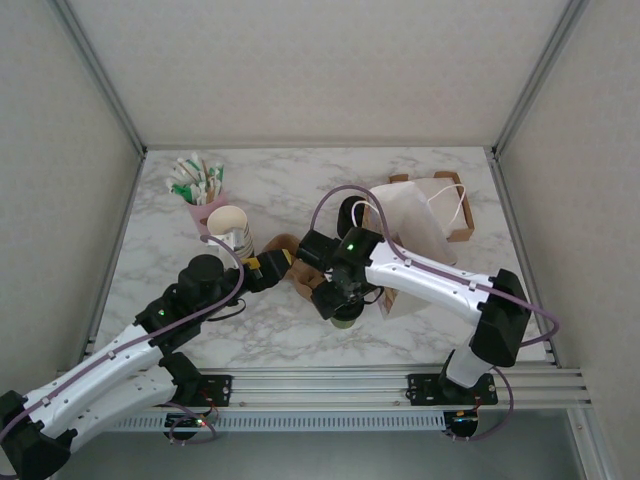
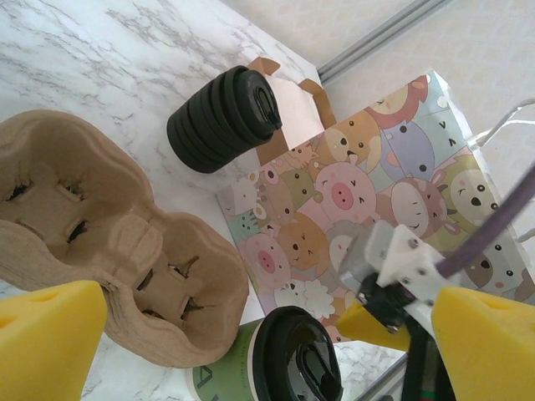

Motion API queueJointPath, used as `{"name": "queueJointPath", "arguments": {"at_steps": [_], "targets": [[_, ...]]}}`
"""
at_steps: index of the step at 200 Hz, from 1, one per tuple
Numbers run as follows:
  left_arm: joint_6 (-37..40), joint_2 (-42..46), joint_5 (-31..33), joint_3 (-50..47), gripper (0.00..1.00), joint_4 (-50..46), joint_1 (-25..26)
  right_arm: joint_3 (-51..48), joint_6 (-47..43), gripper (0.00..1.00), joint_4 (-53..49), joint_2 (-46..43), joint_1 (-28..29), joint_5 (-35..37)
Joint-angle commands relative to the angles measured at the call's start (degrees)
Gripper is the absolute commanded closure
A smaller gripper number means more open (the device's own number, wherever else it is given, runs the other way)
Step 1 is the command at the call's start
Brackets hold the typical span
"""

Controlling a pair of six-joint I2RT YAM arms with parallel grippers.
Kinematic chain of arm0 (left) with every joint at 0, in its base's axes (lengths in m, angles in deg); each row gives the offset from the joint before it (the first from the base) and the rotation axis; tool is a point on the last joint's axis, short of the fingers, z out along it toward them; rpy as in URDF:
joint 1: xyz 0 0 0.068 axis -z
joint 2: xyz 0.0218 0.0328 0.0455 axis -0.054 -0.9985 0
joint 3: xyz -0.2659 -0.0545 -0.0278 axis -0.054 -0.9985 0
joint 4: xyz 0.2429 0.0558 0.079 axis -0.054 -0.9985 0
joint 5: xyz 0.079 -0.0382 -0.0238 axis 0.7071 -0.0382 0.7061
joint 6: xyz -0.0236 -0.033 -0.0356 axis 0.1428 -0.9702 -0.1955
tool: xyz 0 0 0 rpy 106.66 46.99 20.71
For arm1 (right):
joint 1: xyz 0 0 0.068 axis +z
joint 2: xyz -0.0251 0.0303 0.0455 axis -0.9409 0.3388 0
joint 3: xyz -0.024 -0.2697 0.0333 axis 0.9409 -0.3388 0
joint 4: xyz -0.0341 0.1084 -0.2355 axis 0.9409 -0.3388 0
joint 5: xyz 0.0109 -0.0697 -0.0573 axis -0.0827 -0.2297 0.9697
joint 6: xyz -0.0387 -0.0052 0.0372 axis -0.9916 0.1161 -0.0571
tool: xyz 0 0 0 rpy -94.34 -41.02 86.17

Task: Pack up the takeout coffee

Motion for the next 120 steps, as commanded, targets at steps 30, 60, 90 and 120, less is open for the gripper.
{"name": "queueJointPath", "arguments": {"at_steps": [30, 60, 90, 120], "targets": [[1.1, 0.7, -1.1, -0.4, 0.00, 1.8, -0.8, -0.8, 1.2, 0.14, -1.6, 1.2, -1.5, -1.1], [1.3, 0.4, -1.3, -0.2, 0.00, 1.7, -0.9, -0.5, 1.2, 0.15, -0.9, 1.8, -1.8, -2.2], [1.4, 0.3, -1.5, 0.0, 0.00, 1.6, -0.9, -0.6, 1.6, 0.19, -0.7, 2.1, -2.0, -2.5], [1.4, 0.5, -1.6, -0.1, 0.00, 1.6, -0.9, -1.3, 1.8, 0.19, -0.6, 1.9, -2.4, -2.8]]}}
